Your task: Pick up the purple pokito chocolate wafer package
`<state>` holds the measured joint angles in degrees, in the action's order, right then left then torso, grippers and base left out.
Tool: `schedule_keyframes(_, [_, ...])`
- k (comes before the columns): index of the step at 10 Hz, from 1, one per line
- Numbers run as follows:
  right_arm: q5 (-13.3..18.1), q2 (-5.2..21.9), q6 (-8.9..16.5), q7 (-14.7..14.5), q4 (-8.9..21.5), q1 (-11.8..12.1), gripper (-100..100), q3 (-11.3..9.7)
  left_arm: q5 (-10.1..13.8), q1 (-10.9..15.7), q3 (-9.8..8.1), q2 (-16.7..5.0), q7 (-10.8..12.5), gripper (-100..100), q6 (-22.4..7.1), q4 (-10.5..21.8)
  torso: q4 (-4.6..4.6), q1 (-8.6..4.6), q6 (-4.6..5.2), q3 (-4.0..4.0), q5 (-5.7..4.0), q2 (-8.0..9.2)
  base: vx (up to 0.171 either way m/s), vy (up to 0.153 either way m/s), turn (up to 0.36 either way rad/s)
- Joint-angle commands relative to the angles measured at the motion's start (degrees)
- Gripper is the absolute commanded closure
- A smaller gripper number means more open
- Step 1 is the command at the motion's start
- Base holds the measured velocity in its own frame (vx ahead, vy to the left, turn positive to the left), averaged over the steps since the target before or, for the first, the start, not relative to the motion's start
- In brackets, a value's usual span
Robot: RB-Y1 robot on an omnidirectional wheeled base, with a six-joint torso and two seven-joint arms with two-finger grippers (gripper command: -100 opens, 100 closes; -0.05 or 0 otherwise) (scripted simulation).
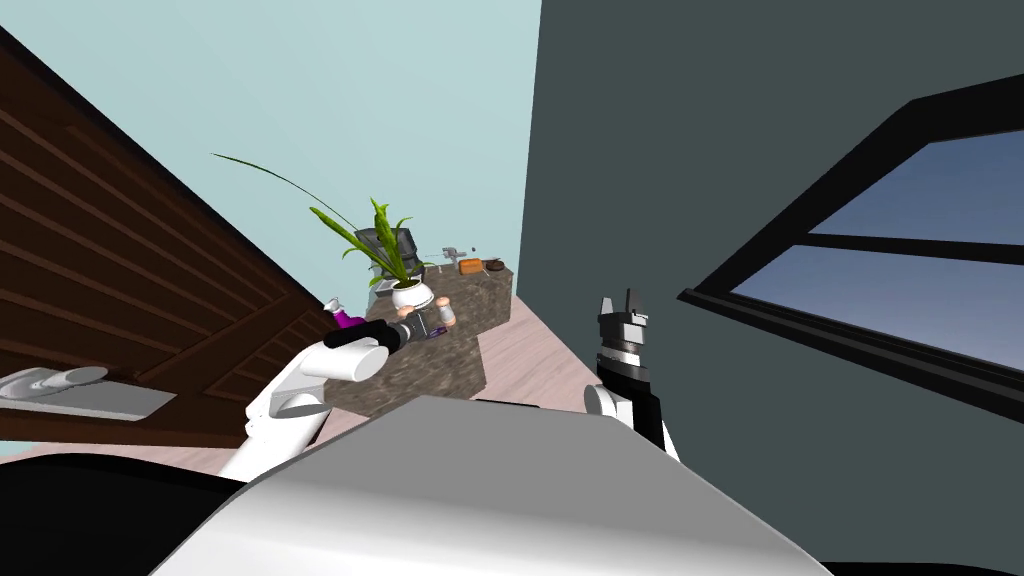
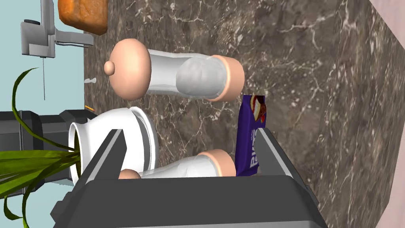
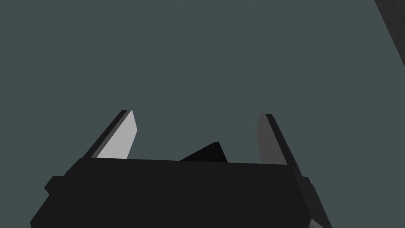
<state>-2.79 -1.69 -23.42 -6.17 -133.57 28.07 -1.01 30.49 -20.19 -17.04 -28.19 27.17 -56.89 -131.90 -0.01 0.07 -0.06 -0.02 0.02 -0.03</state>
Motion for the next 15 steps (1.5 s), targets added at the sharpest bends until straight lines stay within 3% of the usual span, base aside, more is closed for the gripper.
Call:
schedule_keyframes(1, [0.00,0.00,0.00,0.00,0.00,0.00,0,0.00,0.01,0.06,-0.11,-0.02,0.40,-100,-2.84,-0.05,0.00,0.00,0.00,0.00,0.00,0.00,0.005,0.008,-0.012])
schedule_keyframes(2, [0.00,0.00,0.00,0.00,0.00,0.00,0,0.00,1.41,-0.02,-1.50,-0.83,2.14,-100,-4.49,0.88,0.00,-0.01,-0.02,0.01,0.00,0.02,0.010,0.007,-0.250])
schedule_keyframes(4, [0.00,0.00,0.00,0.00,0.00,0.00,0,0.00,1.41,-0.02,-1.50,-0.83,2.14,-100,-7.28,0.88,0.00,0.01,-0.01,0.00,0.01,0.00,0.009,0.013,-0.072])
schedule_keyframes(5, [0.00,0.00,0.00,0.00,0.00,0.01,0,0.00,2.78,-0.14,-2.90,-1.64,3.84,-100,-9.04,1.89,0.00,0.00,-0.03,0.01,0.00,0.01,0.011,0.009,-0.224])
schedule_keyframes(7, [0.00,0.00,0.00,0.00,0.00,0.00,0,0.00,2.78,-0.14,-2.90,-1.64,3.84,-100,-11.60,1.89,0.00,0.03,-0.01,-0.01,0.01,-0.01,0.011,0.016,-0.082])
schedule_keyframes(8, [0.00,0.00,0.00,0.00,0.00,0.01,0,0.00,4.11,-0.30,-4.29,-2.45,5.48,-100,-13.82,2.97,0.00,0.01,-0.04,0.00,0.01,0.01,0.014,0.012,-0.243])
schedule_keyframes(10, [0.00,0.00,0.00,0.00,0.00,0.00,0,0.00,4.11,-0.30,-4.29,-2.45,5.48,-100,-15.77,2.97,0.00,0.03,-0.02,0.00,0.01,-0.01,0.007,0.017,-0.070])
schedule_keyframes(11, [0.00,0.00,0.00,0.00,0.00,0.01,0,0.01,5.38,-0.49,-5.67,-3.24,7.05,-100,-17.80,4.10,0.00,0.01,-0.04,0.01,0.01,0.02,0.013,0.013,-0.252])
schedule_keyframes(13, [0.00,0.00,0.00,0.00,0.00,0.01,0,0.01,5.38,-0.49,-5.67,-3.24,7.05,-100,-19.80,4.10,0.00,0.04,-0.03,-0.01,0.01,-0.02,0.010,0.018,-0.059])
schedule_keyframes(14, [0.00,0.00,0.00,0.00,0.00,0.01,0,0.01,6.60,-0.71,-7.01,-4.00,8.55,-100,-21.99,5.28,0.00,0.01,-0.05,0.00,0.00,0.00,0.016,0.013,-0.272])
schedule_keyframes(15, [0.00,0.00,0.00,0.00,0.00,0.00,0,0.00,6.60,-0.71,-7.01,-4.00,8.55,-100,-23.25,5.28,0.00,0.01,0.02,-0.01,0.00,-0.02,0.014,0.027,-0.135])
